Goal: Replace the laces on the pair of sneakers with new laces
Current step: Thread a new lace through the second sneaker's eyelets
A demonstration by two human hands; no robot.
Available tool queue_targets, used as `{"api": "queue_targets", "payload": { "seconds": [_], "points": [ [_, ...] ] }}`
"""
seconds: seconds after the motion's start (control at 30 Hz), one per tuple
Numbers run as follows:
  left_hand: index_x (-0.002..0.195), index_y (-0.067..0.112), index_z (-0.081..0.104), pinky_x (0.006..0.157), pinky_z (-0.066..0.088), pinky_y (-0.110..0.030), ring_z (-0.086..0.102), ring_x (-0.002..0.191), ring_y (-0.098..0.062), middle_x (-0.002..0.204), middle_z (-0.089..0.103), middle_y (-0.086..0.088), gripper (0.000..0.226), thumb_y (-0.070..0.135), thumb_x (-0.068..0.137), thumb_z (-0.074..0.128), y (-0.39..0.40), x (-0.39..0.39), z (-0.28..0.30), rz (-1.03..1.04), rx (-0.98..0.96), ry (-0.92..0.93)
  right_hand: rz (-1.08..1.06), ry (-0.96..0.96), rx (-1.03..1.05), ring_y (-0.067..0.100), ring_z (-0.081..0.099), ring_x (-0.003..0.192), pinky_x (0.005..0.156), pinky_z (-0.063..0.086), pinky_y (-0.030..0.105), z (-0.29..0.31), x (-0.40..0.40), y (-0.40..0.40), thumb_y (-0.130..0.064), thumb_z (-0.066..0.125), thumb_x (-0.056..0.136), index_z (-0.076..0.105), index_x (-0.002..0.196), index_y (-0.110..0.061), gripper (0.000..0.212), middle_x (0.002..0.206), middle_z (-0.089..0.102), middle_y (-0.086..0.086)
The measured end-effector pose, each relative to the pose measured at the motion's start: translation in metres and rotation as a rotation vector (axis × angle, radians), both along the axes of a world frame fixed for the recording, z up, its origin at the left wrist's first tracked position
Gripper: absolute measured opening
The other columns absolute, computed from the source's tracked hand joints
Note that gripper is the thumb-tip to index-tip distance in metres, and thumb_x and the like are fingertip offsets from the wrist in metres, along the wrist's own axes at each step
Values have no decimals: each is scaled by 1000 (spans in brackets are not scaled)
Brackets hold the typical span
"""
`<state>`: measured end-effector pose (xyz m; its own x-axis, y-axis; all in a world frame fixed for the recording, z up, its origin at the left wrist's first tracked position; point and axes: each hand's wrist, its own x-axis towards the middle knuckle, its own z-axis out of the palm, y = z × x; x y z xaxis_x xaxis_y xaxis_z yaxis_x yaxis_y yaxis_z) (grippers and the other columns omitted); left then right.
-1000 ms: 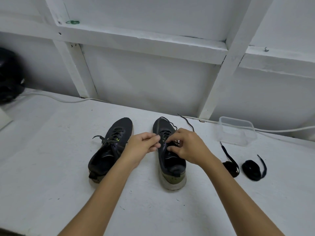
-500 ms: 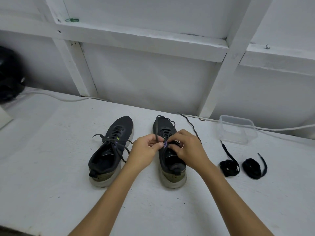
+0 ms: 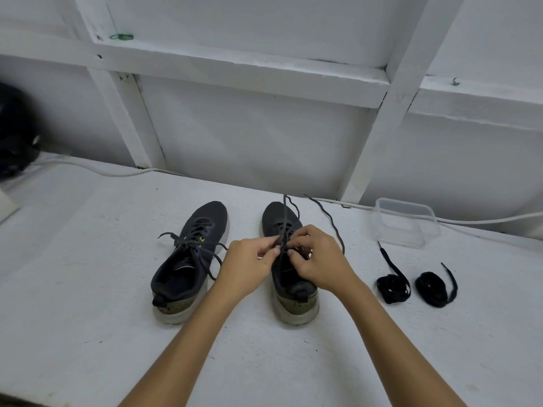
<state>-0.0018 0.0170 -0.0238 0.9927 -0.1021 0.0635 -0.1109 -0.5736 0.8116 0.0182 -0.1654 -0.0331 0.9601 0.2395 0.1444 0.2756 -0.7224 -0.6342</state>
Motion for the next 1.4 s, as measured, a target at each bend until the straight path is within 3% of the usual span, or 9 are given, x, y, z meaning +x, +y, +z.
{"api": "queue_targets", "payload": {
  "seconds": [0.17,0.43,0.57,0.7,0.8,0.93,1.23,1.33,1.4],
  "points": [
    [121,44,67,89,53,-18,66,99,11,99,76,19,40,18,90,70,3,-5,6,-94,-79,72,3,37,-35,-2,53,76,73,43,18,4,3,-5,-33,80,84,80,100,-22,19,107,59,-18],
    [102,24,74,72,52,-11,69,75,6,74,74,10,24,9,84,68,-10,-9,13,94,-61,50,3,-53,55,7,60,72,71,49,25,3,-2,-2,-30,75,87,75,87,-30,1,97,63,-17],
    [113,17,75,87,52,-22,71,82,-7,91,78,1,30,12,85,67,-10,-6,13,277,-9,30,-95,106,370,12,68,75,73,57,32,15,-7,-5,-18,67,95,67,88,-22,9,88,68,-7],
    [123,19,70,75,42,0,67,78,2,94,77,3,35,15,88,67,0,-2,8,296,-45,85,-264,246,840,20,73,83,61,55,28,33,-10,-16,-15,55,103,56,94,-12,10,102,76,2],
    [108,22,61,74,51,-14,67,86,2,99,73,6,23,27,88,72,-5,-5,10,247,-135,197,-266,384,969,18,69,81,60,50,27,41,-8,-17,-19,47,107,50,93,-15,15,107,77,4],
    [113,24,50,63,43,-18,60,93,-6,106,61,10,53,54,78,76,-21,-12,13,170,-51,377,-245,496,993,18,68,76,60,51,31,47,-3,-10,-25,44,109,48,96,-16,17,103,76,9],
    [113,26,64,84,53,-33,61,100,-17,111,66,4,38,48,83,70,-25,-8,14,100,53,445,-216,358,1332,15,56,66,61,47,27,76,11,-10,-19,41,108,45,87,-18,22,69,58,0],
    [120,32,64,81,49,-27,60,100,-14,114,67,9,40,46,83,70,-24,-11,13,103,-17,434,-241,339,1245,14,58,63,71,50,34,79,11,-12,-17,46,106,49,86,-17,20,59,49,-2],
    [125,40,63,86,50,-28,61,104,-12,116,68,14,46,46,80,71,-23,-13,12,107,-63,410,-222,356,831,16,60,56,72,54,40,69,7,-13,-19,56,102,59,88,-12,16,54,54,0]
  ]
}}
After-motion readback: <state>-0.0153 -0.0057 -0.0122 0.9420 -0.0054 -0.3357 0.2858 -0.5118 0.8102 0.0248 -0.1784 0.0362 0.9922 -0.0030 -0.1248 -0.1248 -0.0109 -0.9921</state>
